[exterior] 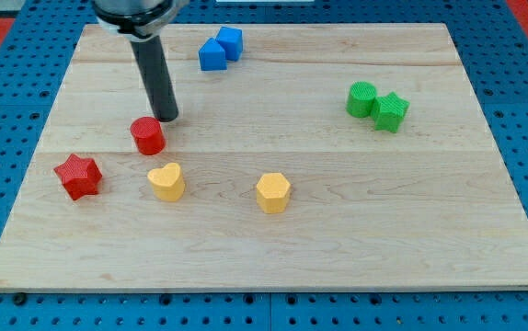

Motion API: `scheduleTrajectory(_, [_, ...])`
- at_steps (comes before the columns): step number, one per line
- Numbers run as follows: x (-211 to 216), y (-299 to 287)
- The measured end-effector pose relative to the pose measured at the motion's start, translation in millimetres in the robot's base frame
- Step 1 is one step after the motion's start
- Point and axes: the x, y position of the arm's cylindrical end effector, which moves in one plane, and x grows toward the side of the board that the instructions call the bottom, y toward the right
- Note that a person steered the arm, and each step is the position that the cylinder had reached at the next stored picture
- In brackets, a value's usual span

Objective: Move the yellow heart into the yellow hexagon

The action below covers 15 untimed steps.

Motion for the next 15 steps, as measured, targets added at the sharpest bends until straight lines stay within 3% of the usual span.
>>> scheduleTrajectory(4, [47.3,-70.9])
scheduleTrajectory(6, [54.2,-18.4])
scheduleTrajectory(10, [115.5,-17.2])
scheduleTrajectory(12, [118.7,48.1])
scheduleTrajectory(13, [106.0,26.5])
scheduleTrajectory(15, [105.3,93.4])
